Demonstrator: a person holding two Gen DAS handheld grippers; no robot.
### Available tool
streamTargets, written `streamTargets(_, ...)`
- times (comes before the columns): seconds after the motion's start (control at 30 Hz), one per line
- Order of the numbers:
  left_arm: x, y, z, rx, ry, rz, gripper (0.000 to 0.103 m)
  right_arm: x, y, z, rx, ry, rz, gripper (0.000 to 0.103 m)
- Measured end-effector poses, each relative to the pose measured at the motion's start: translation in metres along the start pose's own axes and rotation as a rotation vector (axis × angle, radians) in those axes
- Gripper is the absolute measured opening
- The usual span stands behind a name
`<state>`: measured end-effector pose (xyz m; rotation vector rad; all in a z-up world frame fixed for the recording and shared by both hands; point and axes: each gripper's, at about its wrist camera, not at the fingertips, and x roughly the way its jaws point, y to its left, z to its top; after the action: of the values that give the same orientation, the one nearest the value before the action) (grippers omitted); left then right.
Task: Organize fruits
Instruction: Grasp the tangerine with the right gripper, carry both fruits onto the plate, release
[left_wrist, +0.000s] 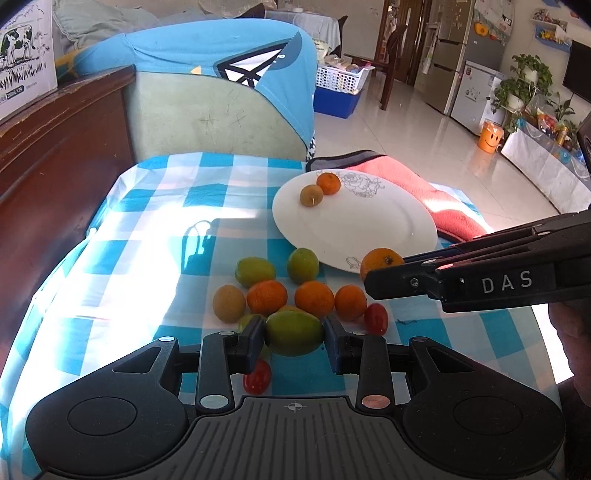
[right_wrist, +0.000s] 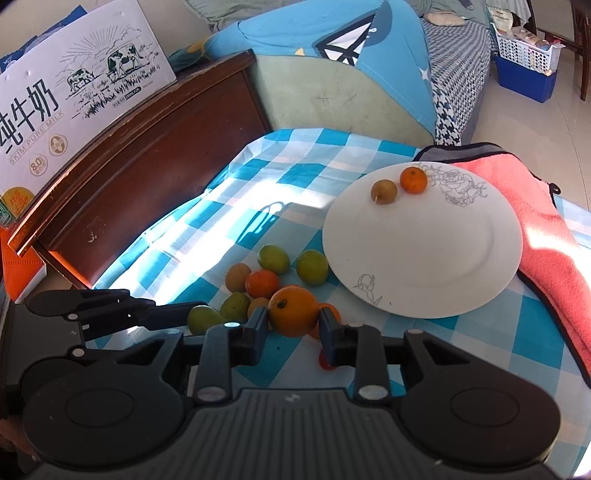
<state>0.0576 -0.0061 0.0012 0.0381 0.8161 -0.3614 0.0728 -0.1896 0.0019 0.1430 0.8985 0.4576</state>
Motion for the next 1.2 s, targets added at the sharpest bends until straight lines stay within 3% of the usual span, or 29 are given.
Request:
streamTargets(0.6, 0.014, -0.002, 0.043, -0.052, -0.085, -0.053, 0.032, -0.035, -0.045, 0.026, 0.155, -0.123, -0.097, 0.031)
streamTargets(1.2, 0.081, -0.022, 0.07, 0.032, -0.038, -0.065, 0.032, -0.004, -0.071, 0.02, 0.319, -0.034, -0.187, 0.03)
